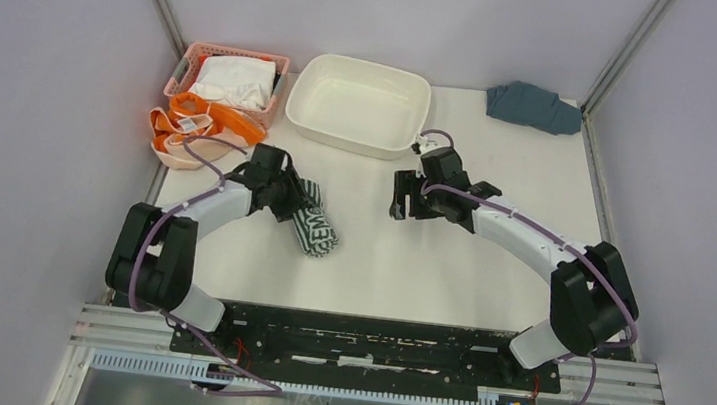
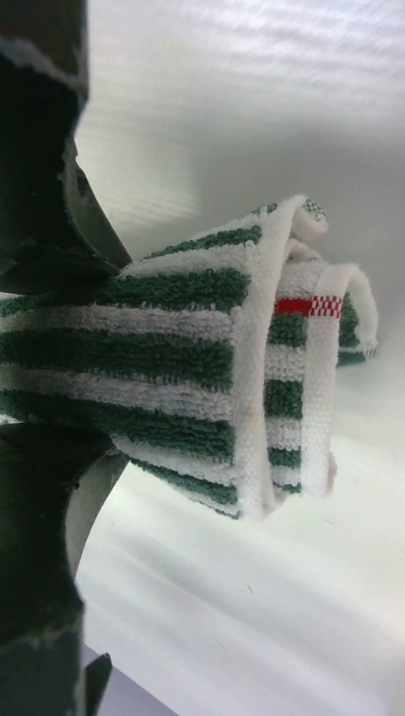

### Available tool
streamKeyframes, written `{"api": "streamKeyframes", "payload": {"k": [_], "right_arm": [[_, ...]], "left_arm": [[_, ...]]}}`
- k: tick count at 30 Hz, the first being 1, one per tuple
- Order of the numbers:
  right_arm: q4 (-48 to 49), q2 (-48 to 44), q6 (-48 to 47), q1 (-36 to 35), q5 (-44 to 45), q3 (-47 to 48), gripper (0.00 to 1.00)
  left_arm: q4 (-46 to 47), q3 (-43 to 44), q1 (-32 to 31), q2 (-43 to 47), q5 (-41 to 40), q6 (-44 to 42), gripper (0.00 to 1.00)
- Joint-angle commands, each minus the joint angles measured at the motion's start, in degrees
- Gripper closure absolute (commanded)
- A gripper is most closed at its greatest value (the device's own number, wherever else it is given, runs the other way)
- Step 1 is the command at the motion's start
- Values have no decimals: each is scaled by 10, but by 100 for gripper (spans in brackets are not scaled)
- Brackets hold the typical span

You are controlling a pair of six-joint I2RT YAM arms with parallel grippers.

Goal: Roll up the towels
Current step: Pick up the towel at the center of the board, then place the towel in the bin.

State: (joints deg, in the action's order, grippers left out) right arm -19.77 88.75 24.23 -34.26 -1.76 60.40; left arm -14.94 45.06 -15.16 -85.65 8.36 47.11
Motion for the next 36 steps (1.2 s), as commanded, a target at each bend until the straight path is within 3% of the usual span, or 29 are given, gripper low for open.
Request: {"api": "streamKeyframes", "payload": {"k": [1, 8, 26, 36], "right_arm": [[33, -45, 9, 9, 11, -14, 21], [35, -87, 0, 10, -4, -42, 21], [3, -167, -30, 10, -14, -98, 21], [-15, -176, -39, 11, -4, -101, 21]], "left_arm": [[-15, 82, 41, -5, 40, -96, 76], [-65, 236, 64, -64, 101, -199, 88], [-140, 795, 86, -387, 152, -330, 90], [-67, 848, 115, -513, 195, -331, 90]]}}
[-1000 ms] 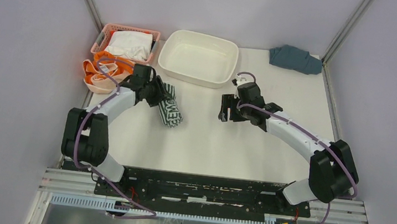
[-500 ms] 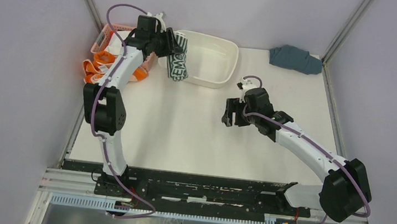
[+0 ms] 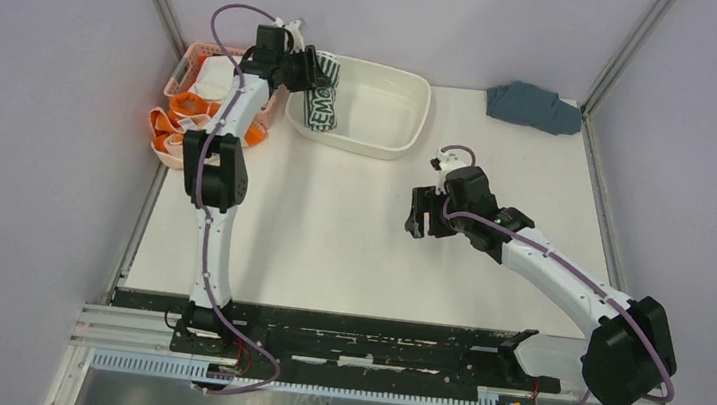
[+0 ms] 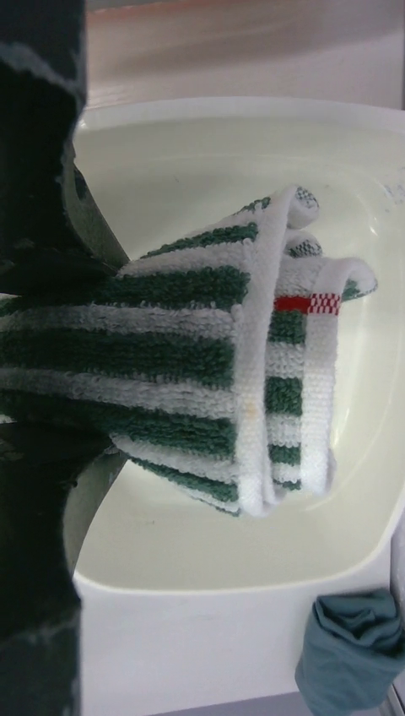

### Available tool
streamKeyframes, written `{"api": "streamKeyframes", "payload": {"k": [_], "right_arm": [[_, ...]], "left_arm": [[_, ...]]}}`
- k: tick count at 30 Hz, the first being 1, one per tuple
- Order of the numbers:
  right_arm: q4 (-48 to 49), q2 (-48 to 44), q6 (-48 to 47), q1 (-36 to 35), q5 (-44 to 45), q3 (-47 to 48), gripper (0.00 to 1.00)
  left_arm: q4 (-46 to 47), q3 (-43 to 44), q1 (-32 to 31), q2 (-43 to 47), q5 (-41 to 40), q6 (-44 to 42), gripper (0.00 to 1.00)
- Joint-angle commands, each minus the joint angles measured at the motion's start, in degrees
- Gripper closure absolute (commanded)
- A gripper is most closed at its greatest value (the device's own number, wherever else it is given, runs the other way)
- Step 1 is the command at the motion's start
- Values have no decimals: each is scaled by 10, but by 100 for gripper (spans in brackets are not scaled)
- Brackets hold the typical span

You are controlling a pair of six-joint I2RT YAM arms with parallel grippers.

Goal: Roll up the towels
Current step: Place the towel in the bin.

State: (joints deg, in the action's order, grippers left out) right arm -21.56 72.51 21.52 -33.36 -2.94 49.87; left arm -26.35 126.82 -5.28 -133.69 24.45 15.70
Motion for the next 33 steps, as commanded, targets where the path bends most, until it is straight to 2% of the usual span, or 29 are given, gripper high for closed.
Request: {"api": "streamKeyframes", "payload": {"k": [1, 10, 17, 26, 33], "right_arm": [[3, -11, -13, 2, 7, 5, 21], [8, 9, -10, 3, -10, 18, 21], [6, 14, -7, 3, -20, 20, 21], [2, 26, -7, 3, -29, 27, 21], [2, 37, -8, 3, -30, 28, 21]], "left_arm": [[41, 32, 17, -38, 33, -19, 90], [-73, -36, 18, 0, 1, -95, 92], [-194, -25, 19, 21, -56, -139, 94], [-182, 11, 19, -19, -160, -134, 93], [-169, 27, 20, -64, -172, -147, 92]]}}
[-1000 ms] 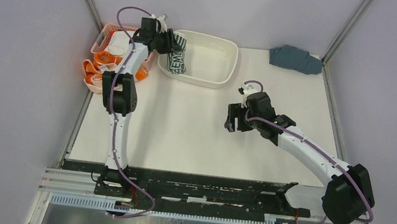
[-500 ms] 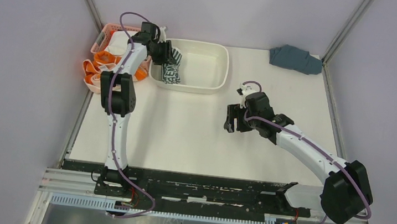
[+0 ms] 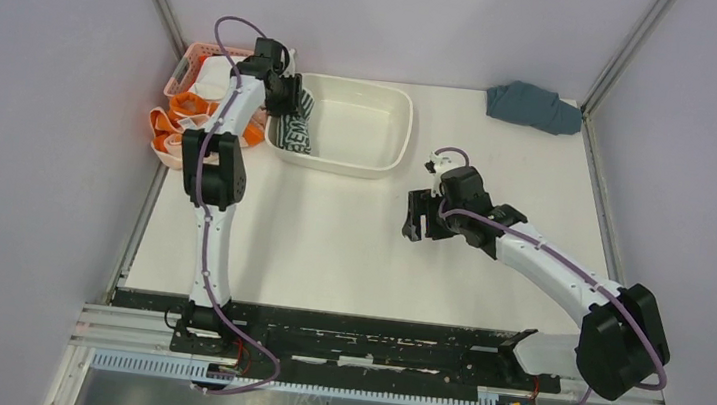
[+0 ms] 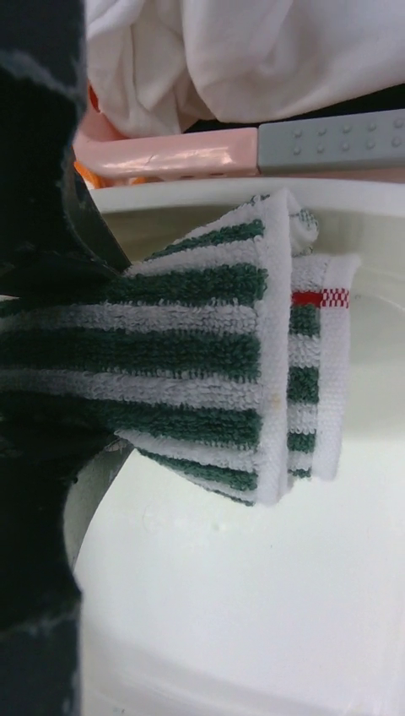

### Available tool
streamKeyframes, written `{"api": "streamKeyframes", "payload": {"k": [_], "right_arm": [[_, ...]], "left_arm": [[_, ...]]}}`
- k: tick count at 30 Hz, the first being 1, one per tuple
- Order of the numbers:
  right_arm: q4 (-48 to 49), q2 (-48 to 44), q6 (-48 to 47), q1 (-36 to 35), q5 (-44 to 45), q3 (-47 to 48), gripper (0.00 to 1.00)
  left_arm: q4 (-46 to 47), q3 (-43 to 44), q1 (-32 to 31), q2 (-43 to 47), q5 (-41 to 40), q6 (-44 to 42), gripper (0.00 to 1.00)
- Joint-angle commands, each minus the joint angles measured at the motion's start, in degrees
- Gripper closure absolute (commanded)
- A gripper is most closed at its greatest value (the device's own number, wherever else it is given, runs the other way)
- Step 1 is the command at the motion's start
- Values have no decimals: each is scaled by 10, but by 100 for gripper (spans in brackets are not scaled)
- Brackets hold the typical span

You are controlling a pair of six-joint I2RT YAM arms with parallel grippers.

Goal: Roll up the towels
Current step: Place the towel in the bin.

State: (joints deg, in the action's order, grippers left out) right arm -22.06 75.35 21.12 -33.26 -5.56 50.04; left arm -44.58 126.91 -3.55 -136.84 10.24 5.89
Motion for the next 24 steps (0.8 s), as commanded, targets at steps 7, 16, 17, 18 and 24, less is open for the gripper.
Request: {"api": "streamKeyframes", "payload": {"k": [7, 16, 17, 18, 24], "right_arm": [[9, 24, -4, 2, -6, 30, 21], [15, 33, 1, 2, -12, 30, 21], [16, 33, 1, 2, -12, 29, 21], [16, 34, 1, 2, -12, 29, 21], [17, 30, 2, 2, -12, 28, 21]], "left_arm": [[13, 32, 1, -83, -25, -39, 83], [15, 32, 0, -111, -68, -6, 64], [16, 33, 0, -108, -72, -3, 62], [16, 32, 0, -103, -76, 1, 60], [38, 16, 1, -63, -86, 18, 49]]}}
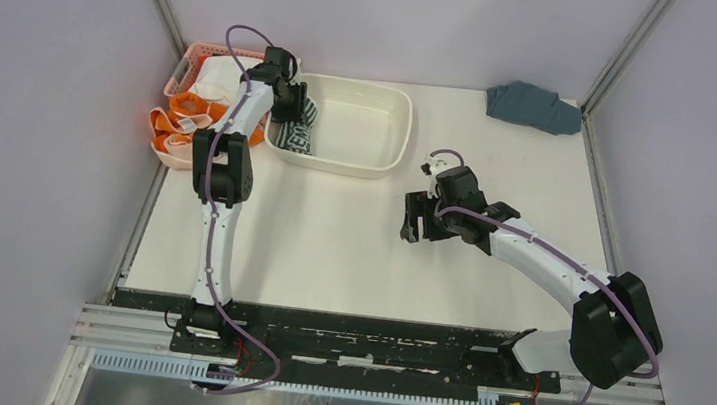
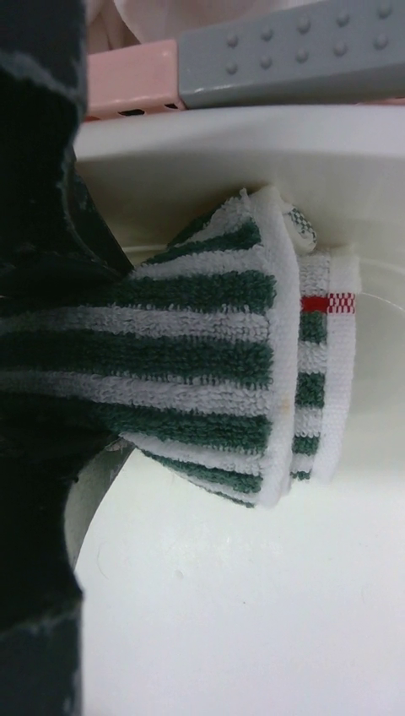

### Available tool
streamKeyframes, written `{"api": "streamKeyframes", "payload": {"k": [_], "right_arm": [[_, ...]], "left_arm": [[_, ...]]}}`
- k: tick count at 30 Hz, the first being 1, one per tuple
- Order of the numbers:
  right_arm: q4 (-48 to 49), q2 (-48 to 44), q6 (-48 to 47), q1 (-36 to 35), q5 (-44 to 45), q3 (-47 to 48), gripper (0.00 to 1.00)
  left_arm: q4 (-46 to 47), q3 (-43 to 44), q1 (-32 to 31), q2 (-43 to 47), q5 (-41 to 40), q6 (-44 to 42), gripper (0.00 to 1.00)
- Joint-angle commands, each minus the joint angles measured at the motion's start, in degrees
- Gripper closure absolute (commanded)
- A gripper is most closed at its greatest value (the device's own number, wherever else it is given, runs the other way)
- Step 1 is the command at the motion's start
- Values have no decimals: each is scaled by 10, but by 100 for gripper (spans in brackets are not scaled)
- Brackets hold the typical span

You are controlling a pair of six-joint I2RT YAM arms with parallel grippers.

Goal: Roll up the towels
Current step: Place the towel in the bin.

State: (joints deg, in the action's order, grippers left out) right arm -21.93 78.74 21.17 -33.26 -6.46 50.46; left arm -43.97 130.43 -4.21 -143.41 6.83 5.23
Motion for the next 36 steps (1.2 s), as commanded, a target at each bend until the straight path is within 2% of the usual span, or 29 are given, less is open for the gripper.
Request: {"api": "streamKeyframes", "payload": {"k": [1, 3, 7, 13, 18, 25, 27, 28, 36], "right_arm": [[15, -5, 1, 2, -4, 24, 21], [15, -9, 3, 2, -4, 21, 21], [15, -22, 4, 1, -3, 17, 21], [11, -36, 5, 2, 0, 11, 21], [8, -45, 5, 1, 2, 7, 21], [8, -56, 6, 2, 5, 5, 21], [7, -59, 5, 2, 5, 5, 21], [6, -61, 6, 2, 5, 4, 21], [0, -74, 3, 2, 11, 1, 21]], "left_arm": [[34, -19, 7, 8, -52, 28, 49], [38, -20, 7, 18, -49, 30, 46], [48, -19, 7, 30, -43, 35, 36], [60, -16, 7, 39, -29, 44, 32], [75, -18, 7, 52, -19, 49, 22], [88, -18, 7, 70, -19, 56, 18], [91, -18, 7, 73, -15, 59, 5], [91, -18, 7, 74, -13, 60, 2], [91, -20, 7, 98, -8, 71, 1]]}}
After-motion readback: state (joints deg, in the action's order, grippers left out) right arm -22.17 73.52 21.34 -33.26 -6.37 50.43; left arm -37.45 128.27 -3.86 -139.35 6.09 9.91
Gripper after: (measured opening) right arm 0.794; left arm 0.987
